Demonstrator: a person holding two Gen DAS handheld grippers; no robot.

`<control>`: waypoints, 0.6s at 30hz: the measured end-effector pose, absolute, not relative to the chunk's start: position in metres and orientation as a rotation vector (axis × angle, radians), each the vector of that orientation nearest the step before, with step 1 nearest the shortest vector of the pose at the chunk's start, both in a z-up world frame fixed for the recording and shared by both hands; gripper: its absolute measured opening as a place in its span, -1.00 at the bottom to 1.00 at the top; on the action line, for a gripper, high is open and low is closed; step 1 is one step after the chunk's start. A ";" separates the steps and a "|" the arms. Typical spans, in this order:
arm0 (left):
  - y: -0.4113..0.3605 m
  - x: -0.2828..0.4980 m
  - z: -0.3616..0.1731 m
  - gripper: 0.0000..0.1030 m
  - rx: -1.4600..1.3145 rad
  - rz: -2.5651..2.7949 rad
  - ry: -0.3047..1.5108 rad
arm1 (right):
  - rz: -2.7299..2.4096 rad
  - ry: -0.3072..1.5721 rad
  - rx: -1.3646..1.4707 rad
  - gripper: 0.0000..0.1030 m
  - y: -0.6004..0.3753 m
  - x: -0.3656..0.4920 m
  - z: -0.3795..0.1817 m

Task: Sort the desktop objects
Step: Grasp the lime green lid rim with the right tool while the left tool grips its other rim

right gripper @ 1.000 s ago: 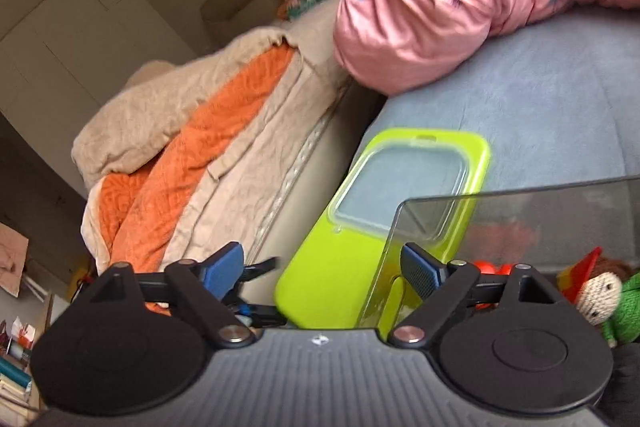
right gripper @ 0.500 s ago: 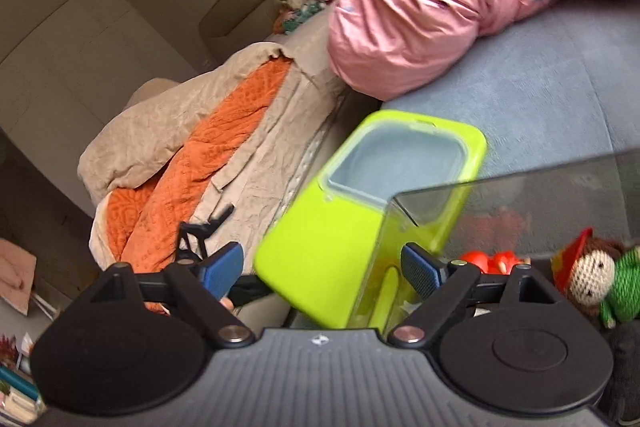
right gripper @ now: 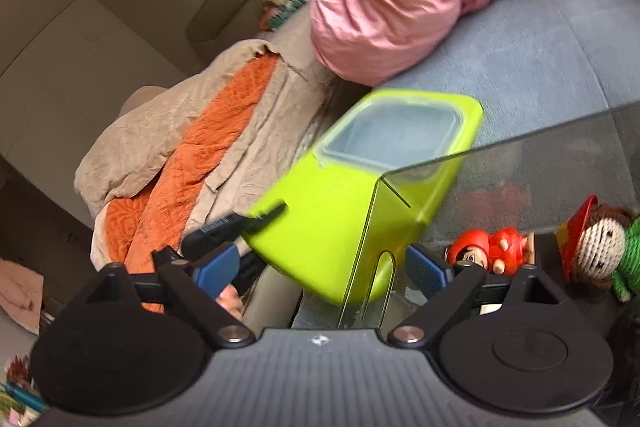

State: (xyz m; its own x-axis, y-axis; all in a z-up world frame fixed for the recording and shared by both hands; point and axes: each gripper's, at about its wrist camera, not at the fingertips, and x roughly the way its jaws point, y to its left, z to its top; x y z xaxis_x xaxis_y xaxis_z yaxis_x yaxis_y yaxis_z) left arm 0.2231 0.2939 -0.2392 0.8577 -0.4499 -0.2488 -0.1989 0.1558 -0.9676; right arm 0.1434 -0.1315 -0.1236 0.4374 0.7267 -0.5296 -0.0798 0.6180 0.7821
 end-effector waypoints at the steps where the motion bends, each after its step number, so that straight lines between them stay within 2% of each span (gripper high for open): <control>1: 0.291 0.235 -0.241 -0.75 -1.495 -0.195 0.568 | 0.561 1.018 0.787 0.82 -0.129 0.146 -0.126; 3: 0.290 0.254 -0.243 -0.65 -1.620 -0.209 0.603 | 0.549 1.054 0.843 0.86 -0.124 0.151 -0.131; 8: 0.284 0.304 -0.231 -0.64 -1.684 -0.170 0.719 | 0.501 1.133 0.976 0.87 -0.108 0.167 -0.147; 12: 0.295 0.307 -0.242 -0.60 -1.830 -0.157 0.774 | 0.414 1.169 1.068 0.87 -0.090 0.186 -0.168; 18: 0.310 0.290 -0.276 -0.55 -1.971 -0.145 0.792 | 0.278 1.219 1.202 0.55 -0.062 0.214 -0.200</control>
State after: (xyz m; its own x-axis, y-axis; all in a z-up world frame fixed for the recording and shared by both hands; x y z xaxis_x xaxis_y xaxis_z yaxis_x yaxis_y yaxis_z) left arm 0.2905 0.3098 -0.2763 0.7811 -0.5848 -0.2187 -0.4690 -0.3182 -0.8239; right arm 0.2139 -0.0620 -0.1996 0.3957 0.7249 -0.5639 0.4081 0.4112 0.8151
